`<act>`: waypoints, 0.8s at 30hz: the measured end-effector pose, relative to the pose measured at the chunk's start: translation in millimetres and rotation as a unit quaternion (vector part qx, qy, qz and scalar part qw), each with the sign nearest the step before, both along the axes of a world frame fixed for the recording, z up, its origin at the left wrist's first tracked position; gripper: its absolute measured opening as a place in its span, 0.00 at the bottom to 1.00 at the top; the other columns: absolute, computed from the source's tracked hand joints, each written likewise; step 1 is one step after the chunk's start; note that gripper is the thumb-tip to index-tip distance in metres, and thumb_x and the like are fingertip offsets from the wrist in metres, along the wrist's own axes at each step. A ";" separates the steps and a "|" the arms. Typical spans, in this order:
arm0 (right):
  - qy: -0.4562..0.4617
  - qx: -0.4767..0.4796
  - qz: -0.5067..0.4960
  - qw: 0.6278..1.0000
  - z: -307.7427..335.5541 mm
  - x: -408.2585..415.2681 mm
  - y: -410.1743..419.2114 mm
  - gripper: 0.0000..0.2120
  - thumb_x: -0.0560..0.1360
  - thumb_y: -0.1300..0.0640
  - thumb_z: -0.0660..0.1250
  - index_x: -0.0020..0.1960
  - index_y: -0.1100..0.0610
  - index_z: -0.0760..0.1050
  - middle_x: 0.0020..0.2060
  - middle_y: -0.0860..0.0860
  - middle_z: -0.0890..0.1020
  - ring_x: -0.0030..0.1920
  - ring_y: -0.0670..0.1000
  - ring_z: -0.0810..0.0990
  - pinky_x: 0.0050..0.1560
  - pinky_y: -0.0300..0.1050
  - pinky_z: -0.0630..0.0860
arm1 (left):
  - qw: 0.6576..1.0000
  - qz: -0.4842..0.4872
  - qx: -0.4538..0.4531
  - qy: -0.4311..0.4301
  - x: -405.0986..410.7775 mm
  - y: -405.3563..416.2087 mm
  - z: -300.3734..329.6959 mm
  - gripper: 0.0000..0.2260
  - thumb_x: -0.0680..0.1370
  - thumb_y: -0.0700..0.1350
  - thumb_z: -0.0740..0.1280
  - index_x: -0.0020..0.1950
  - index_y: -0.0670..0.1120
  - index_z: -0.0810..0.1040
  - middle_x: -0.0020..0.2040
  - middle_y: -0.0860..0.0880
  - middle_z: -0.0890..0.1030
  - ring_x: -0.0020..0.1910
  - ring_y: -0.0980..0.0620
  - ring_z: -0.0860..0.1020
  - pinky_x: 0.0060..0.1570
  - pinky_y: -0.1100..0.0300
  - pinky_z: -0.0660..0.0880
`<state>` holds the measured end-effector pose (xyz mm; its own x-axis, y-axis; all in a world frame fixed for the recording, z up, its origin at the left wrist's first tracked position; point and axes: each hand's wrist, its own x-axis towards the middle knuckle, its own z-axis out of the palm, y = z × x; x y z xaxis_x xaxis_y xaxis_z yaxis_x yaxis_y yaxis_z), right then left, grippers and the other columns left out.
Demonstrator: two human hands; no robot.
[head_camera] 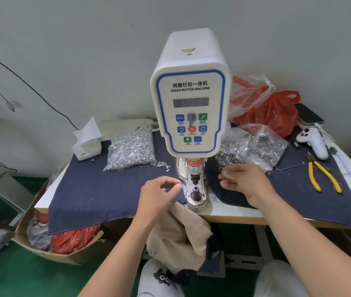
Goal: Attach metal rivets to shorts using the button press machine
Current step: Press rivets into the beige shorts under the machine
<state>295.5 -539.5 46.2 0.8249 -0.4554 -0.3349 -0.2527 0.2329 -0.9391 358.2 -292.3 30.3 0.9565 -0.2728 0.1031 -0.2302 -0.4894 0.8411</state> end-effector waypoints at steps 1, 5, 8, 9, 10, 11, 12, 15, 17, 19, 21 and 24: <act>-0.001 -0.003 0.020 1.000 1.4 -1.7 6.8 0.02 0.79 0.66 0.70 0.48 0.64 0.81 0.37 0.58 0.87 0.31 0.50 0.84 0.33 0.38 0.81 | 1.000 -0.003 0.000 -0.002 -0.3 -0.5 0.6 0.06 0.77 0.46 0.75 0.43 0.57 0.87 0.43 0.66 0.85 0.45 0.67 0.81 0.43 0.75 0.71; 0.008 -0.023 0.074 0.997 3.0 -6.3 29.2 0.06 0.79 0.60 0.72 0.47 0.63 0.82 0.35 0.56 0.87 0.31 0.47 0.83 0.34 0.37 0.80 | 1.000 -0.019 0.006 -0.006 -2.1 -3.7 1.1 0.07 0.78 0.47 0.75 0.42 0.58 0.87 0.41 0.67 0.85 0.36 0.69 0.78 0.41 0.74 0.70; 0.022 0.035 0.097 0.994 1.5 -8.0 44.5 0.05 0.77 0.61 0.73 0.44 0.62 0.82 0.32 0.55 0.84 0.28 0.46 0.79 0.29 0.35 0.77 | 0.999 -0.026 0.016 -0.011 -3.7 -6.5 1.3 0.06 0.78 0.48 0.75 0.43 0.58 0.87 0.41 0.66 0.85 0.33 0.68 0.76 0.40 0.72 0.70; 0.028 0.066 0.097 0.993 1.4 -8.1 49.0 0.04 0.76 0.62 0.74 0.44 0.62 0.82 0.32 0.55 0.83 0.27 0.46 0.78 0.28 0.35 0.75 | 0.999 -0.028 0.018 -0.011 -4.3 -7.0 1.2 0.05 0.78 0.48 0.75 0.43 0.57 0.87 0.42 0.66 0.85 0.33 0.67 0.76 0.40 0.72 0.70; 0.035 0.095 0.094 0.990 1.4 -7.7 52.8 0.04 0.76 0.62 0.74 0.44 0.62 0.82 0.31 0.55 0.83 0.27 0.46 0.78 0.26 0.34 0.74 | 0.999 -0.029 0.019 -0.010 -5.1 -7.4 1.2 0.05 0.78 0.48 0.75 0.44 0.57 0.88 0.42 0.66 0.86 0.33 0.66 0.75 0.40 0.72 0.70; 0.041 0.120 0.089 0.988 1.7 -7.1 55.7 0.04 0.76 0.62 0.74 0.43 0.62 0.82 0.31 0.55 0.83 0.26 0.46 0.78 0.25 0.34 0.73 | 0.999 -0.030 0.020 -0.008 -6.0 -7.8 1.4 0.04 0.78 0.48 0.75 0.44 0.57 0.88 0.42 0.65 0.86 0.32 0.66 0.75 0.39 0.72 0.70; 0.046 0.142 0.083 0.985 2.2 -6.5 57.8 0.05 0.76 0.63 0.73 0.42 0.63 0.82 0.31 0.55 0.83 0.26 0.46 0.78 0.25 0.33 0.72 | 0.999 -0.030 0.020 -0.006 -7.0 -7.9 1.7 0.04 0.78 0.48 0.75 0.44 0.56 0.88 0.42 0.65 0.86 0.32 0.65 0.75 0.39 0.72 0.69; 0.055 0.195 0.073 0.976 3.6 -5.3 61.3 0.09 0.77 0.63 0.71 0.39 0.63 0.83 0.31 0.56 0.84 0.25 0.45 0.79 0.23 0.32 0.73 | 0.999 -0.029 0.020 -0.003 -8.6 -8.3 2.8 0.04 0.78 0.48 0.75 0.45 0.56 0.88 0.43 0.63 0.87 0.33 0.65 0.75 0.39 0.71 0.68; 0.060 0.236 0.074 0.967 3.5 -5.9 62.4 0.10 0.78 0.63 0.70 0.38 0.64 0.83 0.31 0.56 0.84 0.25 0.45 0.79 0.23 0.32 0.73 | 0.999 -0.031 0.018 -0.001 -9.2 -8.5 3.5 0.04 0.78 0.48 0.75 0.45 0.56 0.88 0.43 0.63 0.87 0.32 0.66 0.75 0.38 0.71 0.68; 0.054 0.278 0.073 0.956 2.1 -6.3 63.1 0.13 0.79 0.64 0.69 0.36 0.64 0.84 0.31 0.57 0.84 0.25 0.46 0.79 0.24 0.32 0.75 | 0.999 -0.033 0.016 0.000 -9.8 -8.9 4.1 0.04 0.79 0.48 0.75 0.45 0.55 0.88 0.43 0.62 0.87 0.30 0.65 0.73 0.38 0.71 0.68; 0.045 0.299 0.076 0.950 0.5 -6.7 63.6 0.17 0.79 0.65 0.69 0.32 0.64 0.84 0.32 0.57 0.84 0.26 0.46 0.80 0.24 0.33 0.76 | 0.999 -0.034 0.013 0.000 -10.3 -10.1 5.0 0.03 0.79 0.48 0.75 0.45 0.55 0.88 0.42 0.62 0.87 0.28 0.65 0.73 0.37 0.71 0.68; 0.038 0.297 0.080 0.951 0.1 -7.9 64.0 0.17 0.79 0.64 0.69 0.33 0.64 0.84 0.33 0.57 0.84 0.27 0.47 0.81 0.25 0.34 0.76 | 0.999 -0.035 0.013 -0.004 -10.4 -12.2 6.7 0.04 0.78 0.47 0.75 0.45 0.55 0.88 0.42 0.62 0.86 0.30 0.66 0.74 0.38 0.72 0.69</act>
<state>287.6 -475.5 46.3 0.8303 -0.0385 -0.5560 -0.3920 0.6688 -0.6317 347.8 -304.5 37.0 0.9341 -0.3420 0.1025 -0.2713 -0.4935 0.8264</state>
